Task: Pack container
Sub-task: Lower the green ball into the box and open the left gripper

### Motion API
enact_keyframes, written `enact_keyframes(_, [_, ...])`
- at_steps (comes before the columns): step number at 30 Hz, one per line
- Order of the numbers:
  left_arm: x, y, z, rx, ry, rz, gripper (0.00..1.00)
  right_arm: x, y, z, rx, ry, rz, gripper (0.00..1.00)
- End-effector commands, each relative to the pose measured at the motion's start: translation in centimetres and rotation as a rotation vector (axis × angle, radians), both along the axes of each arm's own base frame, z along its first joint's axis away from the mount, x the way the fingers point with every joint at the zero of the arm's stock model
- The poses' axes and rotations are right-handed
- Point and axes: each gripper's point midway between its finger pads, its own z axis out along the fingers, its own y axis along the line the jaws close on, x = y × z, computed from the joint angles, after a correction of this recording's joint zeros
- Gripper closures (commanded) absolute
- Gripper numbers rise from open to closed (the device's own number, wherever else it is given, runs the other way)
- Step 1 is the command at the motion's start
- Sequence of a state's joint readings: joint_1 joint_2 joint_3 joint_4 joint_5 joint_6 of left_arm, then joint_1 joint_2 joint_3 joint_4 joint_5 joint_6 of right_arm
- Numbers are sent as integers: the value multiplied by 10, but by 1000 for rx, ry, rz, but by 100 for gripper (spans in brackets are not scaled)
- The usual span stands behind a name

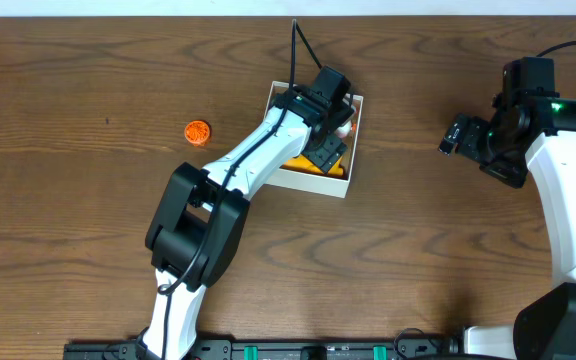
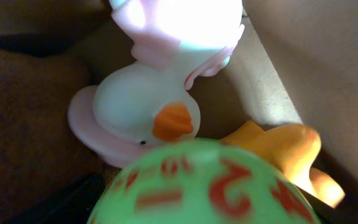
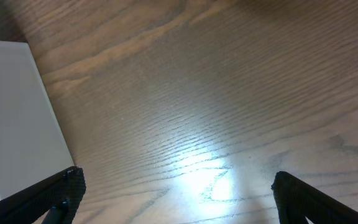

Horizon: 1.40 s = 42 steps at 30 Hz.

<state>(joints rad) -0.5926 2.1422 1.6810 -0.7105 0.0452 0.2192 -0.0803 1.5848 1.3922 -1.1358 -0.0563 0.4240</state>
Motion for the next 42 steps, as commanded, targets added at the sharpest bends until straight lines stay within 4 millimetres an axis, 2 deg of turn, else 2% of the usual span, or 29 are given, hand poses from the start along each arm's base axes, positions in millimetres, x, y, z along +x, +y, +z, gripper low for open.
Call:
enact_keyframes(1, [4, -2, 30, -32, -55, 1, 15, 2, 1, 1, -1, -6, 18, 1])
enact_keyframes(7, [10, -7, 76, -98, -151, 0, 8, 2, 1, 1, -4, -7, 17, 1])
enact_keyframes(11, [10, -7, 100, -127, -195, 0, 6, 1, 1, 1, -6, -4, 24, 1])
enact_keyframes(15, [7, -5, 110, -143, -199, 21, 6, 1, 1, 1, -7, -3, 32, 1])
enact_keyframes(20, [5, -9, 108, -155, -190, 37, 8, 2, 1, 1, -7, -6, 31, 1])
enact_keyframes(23, [3, -17, 101, -164, -173, 21, 19, 2, 1, 1, -8, -8, 31, 1])
enact_keyframes(24, [2, -18, 97, -161, -165, 18, 24, 2, 1, 1, -8, -8, 31, 1])
enact_keyframes(25, [2, -19, 92, -155, -157, 17, 35, 2, 1, 1, -8, -8, 31, 1])
enact_keyframes(28, [2, -18, 79, -138, -134, 18, 47, 2, 1, 1, -8, -7, 31, 1])
enact_keyframes(33, [0, -15, 49, -95, -74, 22, 48, 2, 1, 1, -7, -7, 31, 1])
enact_keyframes(39, [-4, -12, 0, -30, 7, 11, 48, 1, 1, 1, -7, -1, 31, 1])
enact_keyframes(42, [-7, -9, -18, -5, 43, 12, 47, -1, 1, 1, -7, 6, 32, 1])
